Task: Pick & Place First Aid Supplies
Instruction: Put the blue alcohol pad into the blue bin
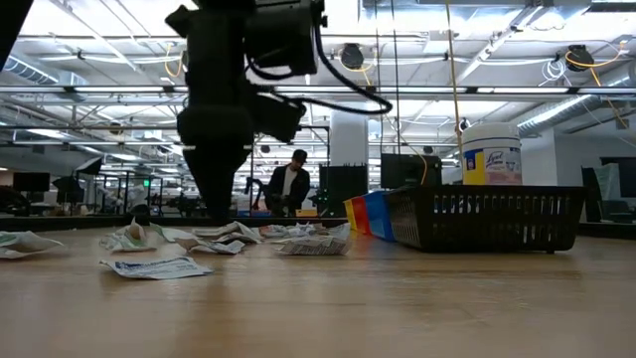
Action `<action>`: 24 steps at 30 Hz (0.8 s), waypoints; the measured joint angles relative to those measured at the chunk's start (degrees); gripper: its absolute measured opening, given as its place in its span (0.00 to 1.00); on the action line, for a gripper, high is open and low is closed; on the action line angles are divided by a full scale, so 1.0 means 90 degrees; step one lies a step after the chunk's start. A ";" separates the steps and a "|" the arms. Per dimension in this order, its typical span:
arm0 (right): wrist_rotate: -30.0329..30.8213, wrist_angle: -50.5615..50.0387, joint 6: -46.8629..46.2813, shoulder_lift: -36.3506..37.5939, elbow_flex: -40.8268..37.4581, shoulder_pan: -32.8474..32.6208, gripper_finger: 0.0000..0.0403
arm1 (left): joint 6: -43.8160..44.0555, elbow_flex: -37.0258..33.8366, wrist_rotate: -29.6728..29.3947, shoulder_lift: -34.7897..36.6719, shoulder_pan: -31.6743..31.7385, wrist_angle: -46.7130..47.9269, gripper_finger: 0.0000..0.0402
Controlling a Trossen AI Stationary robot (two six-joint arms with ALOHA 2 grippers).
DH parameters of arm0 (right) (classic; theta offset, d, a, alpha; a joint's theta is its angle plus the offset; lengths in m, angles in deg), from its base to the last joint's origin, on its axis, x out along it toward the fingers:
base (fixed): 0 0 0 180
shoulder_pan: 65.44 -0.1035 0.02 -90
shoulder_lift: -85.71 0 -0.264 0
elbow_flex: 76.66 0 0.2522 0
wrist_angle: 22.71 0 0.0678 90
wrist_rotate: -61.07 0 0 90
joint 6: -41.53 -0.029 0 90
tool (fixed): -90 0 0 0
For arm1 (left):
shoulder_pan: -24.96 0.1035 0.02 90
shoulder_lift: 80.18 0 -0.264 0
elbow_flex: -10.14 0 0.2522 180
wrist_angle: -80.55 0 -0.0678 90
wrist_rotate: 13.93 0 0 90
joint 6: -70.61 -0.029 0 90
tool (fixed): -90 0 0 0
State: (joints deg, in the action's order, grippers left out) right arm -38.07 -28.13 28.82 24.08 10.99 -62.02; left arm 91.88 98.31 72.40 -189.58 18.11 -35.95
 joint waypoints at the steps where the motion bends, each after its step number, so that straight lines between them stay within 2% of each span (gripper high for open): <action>1: 0.0007 0.0000 0.0000 0.0000 0.0000 0.0000 0.64 | 0.0057 -0.0072 0.0016 -0.0002 -0.0002 -0.0064 0.56; 10: 0.0034 0.0012 0.0036 -0.0010 0.0000 0.0002 0.64 | 0.0268 -0.0352 -0.0296 -0.0078 -0.0080 -0.0583 0.56; 13: 0.0034 0.0053 0.0039 -0.0015 0.0000 0.0002 0.64 | 0.0191 -0.0348 -0.0267 -0.0244 -0.0083 -0.0679 0.52; 16: 0.0035 0.0101 0.0039 -0.0015 0.0000 0.0000 0.64 | 0.0170 -0.0334 -0.0157 -0.0330 -0.0083 -0.0765 0.43; 22: 0.0035 0.0213 0.0073 -0.0012 0.0000 0.0001 0.64 | 0.0093 -0.0345 0.0026 -0.0304 -0.0089 -0.0770 0.11; 24: 0.0036 0.0248 0.0163 -0.0012 0.0000 0.0000 0.64 | 0.0019 -0.0364 0.0129 -0.0230 -0.0080 -0.0739 0.03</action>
State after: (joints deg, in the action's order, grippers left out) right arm -37.75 -25.90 30.29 23.98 10.99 -62.02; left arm 92.05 95.04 73.56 -191.65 17.39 -42.60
